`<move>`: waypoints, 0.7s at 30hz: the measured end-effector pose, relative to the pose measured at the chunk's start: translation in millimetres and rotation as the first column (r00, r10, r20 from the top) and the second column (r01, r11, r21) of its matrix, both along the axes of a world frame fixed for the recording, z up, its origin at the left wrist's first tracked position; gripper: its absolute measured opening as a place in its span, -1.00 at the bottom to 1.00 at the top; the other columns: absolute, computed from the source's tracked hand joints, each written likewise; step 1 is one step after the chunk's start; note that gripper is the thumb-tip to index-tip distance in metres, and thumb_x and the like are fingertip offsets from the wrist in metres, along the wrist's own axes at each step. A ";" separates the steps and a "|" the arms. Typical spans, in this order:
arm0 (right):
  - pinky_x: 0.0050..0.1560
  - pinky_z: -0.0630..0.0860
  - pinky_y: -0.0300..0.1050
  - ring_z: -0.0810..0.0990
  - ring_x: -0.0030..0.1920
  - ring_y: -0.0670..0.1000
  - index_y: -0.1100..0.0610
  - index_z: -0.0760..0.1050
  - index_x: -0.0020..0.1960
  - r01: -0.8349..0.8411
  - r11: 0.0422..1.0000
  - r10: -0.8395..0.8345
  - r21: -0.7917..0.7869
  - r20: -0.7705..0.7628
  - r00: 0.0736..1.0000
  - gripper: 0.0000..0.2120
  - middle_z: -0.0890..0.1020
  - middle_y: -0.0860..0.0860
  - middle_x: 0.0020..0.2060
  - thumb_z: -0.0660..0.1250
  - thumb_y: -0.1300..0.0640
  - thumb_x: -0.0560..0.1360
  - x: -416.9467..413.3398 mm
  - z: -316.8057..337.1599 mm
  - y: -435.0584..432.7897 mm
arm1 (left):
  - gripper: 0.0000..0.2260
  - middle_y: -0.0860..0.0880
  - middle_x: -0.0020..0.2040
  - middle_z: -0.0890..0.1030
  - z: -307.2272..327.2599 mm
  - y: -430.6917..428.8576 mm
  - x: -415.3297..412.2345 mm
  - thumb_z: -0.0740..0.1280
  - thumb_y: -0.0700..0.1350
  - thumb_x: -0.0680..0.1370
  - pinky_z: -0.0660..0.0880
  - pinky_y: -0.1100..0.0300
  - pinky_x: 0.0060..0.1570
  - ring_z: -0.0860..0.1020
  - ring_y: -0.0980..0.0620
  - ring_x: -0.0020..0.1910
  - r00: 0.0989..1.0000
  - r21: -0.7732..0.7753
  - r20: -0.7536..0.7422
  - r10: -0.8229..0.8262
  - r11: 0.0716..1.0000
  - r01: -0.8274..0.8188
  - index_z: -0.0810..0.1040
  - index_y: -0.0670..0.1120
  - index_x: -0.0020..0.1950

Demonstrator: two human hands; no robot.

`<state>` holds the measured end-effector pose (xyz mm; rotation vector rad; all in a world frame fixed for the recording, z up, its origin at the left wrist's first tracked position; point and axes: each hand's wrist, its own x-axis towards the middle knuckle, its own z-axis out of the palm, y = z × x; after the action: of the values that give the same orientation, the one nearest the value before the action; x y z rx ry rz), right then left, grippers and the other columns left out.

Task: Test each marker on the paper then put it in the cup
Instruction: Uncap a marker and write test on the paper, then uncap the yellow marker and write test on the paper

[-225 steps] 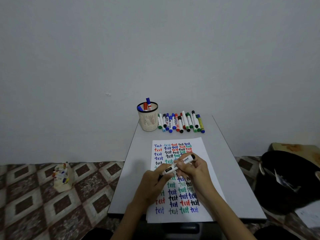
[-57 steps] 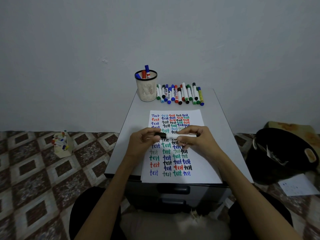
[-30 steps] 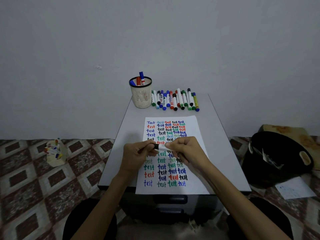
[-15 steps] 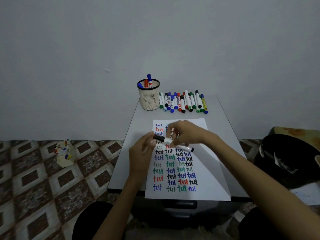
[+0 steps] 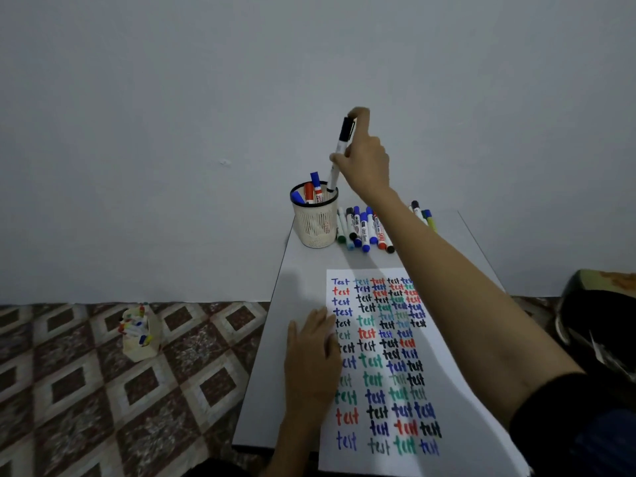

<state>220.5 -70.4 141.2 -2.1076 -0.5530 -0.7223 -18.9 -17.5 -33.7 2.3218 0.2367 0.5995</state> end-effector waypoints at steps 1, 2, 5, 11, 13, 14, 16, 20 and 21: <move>-0.32 0.54 -0.01 0.57 -0.35 0.09 0.15 0.21 0.37 0.026 1.000 -0.026 -0.018 0.015 1.000 -0.44 0.59 0.09 -0.28 0.39 0.19 0.46 4.5 -3.4 5.3 | -0.67 0.06 0.43 0.33 -1.6 1.1 1.6 0.16 -0.16 0.61 -0.21 0.26 0.42 0.12 0.22 0.42 1.000 0.004 0.001 -0.006 1.000 0.006 0.41 -0.05 0.38; -0.31 0.54 0.00 0.57 -0.34 0.09 0.16 0.21 0.38 0.044 0.998 -0.043 -0.038 0.021 0.999 -0.44 0.60 0.09 -0.28 0.38 0.19 0.47 8.1 -8.2 9.6 | -0.68 0.04 0.42 0.35 -2.9 1.9 2.8 0.15 -0.14 0.61 -0.20 0.25 0.44 0.20 0.18 0.43 1.000 0.007 -0.007 -0.012 1.000 0.012 0.42 -0.05 0.37; -0.31 0.51 -0.03 0.56 -0.31 0.11 0.17 0.22 0.36 0.056 0.980 -0.057 -0.191 0.000 0.998 -0.49 0.61 0.12 -0.23 0.35 0.18 0.48 15.0 -28.8 18.7 | -0.60 0.01 0.39 0.40 -2.4 2.7 3.8 0.08 -0.06 0.54 -0.19 0.25 0.43 0.29 0.12 0.40 1.000 0.001 -0.026 -0.012 1.000 0.012 0.46 -0.07 0.34; -0.14 0.39 -0.12 0.51 0.04 0.06 0.11 0.47 0.24 -0.125 0.918 0.105 -0.376 -0.073 0.992 -0.74 0.62 0.08 0.00 0.24 0.06 0.59 15.4 -57.8 8.8 | -0.63 0.00 0.37 0.42 -1.5 0.6 3.3 0.13 -0.08 0.55 -0.12 0.21 0.44 0.32 0.11 0.39 1.000 -0.010 -0.001 -0.022 1.000 0.022 0.48 -0.09 0.32; -0.06 0.37 -0.13 0.48 0.13 0.02 0.05 0.48 0.28 -0.163 0.951 0.147 -0.263 -0.079 0.986 -0.71 0.61 0.05 0.05 0.21 0.02 0.60 16.9 -61.3 -8.0 | -0.59 -0.01 0.37 0.42 -0.4 0.6 3.1 0.12 -0.05 0.52 -0.13 0.21 0.43 0.32 0.11 0.39 0.999 -0.005 -0.015 -0.028 1.000 0.028 0.47 -0.10 0.32; -0.03 0.37 -0.12 0.47 0.15 0.01 0.03 0.47 0.30 -0.132 0.969 0.120 -0.207 -0.068 0.990 -0.71 0.60 0.04 0.07 0.19 0.03 0.61 18.0 -62.3 -19.2 | -0.58 -0.01 0.38 0.42 0.2 0.6 3.0 0.11 -0.04 0.51 -0.14 0.22 0.43 0.32 0.11 0.39 0.999 0.001 -0.019 -0.032 0.999 0.032 0.47 -0.10 0.33; 0.02 0.42 -0.07 0.47 0.19 0.05 0.05 0.46 0.31 0.010 0.986 -0.028 -0.167 -0.108 0.994 -0.69 0.58 0.08 0.14 0.16 0.17 0.60 24.4 -68.1 -45.7 | -0.59 -0.01 0.39 0.41 0.9 0.9 2.7 0.13 -0.05 0.53 -0.15 0.23 0.43 0.30 0.13 0.39 0.999 0.005 -0.019 -0.037 0.999 0.037 0.46 -0.10 0.34; 0.10 0.46 0.05 0.46 0.22 0.23 0.21 0.46 0.29 0.278 0.886 -0.413 -0.371 -0.358 0.837 -0.66 0.50 0.23 0.21 0.18 0.25 0.53 40.0 -102.2 -120.9 | -0.66 0.01 0.40 0.39 -1.3 1.6 3.7 0.24 -0.16 0.57 -0.16 0.24 0.43 0.26 0.22 0.36 0.999 0.021 -0.004 -0.034 0.999 0.034 0.44 -0.10 0.35; 0.09 0.47 0.05 0.47 0.19 0.25 0.23 0.48 0.25 0.291 0.866 -0.458 -0.407 -0.410 0.789 -0.68 0.52 0.25 0.19 0.17 0.23 0.53 40.9 -112.5 -140.1 | -0.66 0.01 0.40 0.39 -1.4 1.7 3.7 0.24 -0.16 0.57 -0.16 0.24 0.44 0.26 0.20 0.37 0.999 0.020 -0.007 -0.034 0.999 0.034 0.44 -0.10 0.35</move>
<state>261.4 -210.5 28.7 -2.6333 0.0589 -0.2733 -15.2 -15.7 -35.1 2.3431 0.1947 0.5801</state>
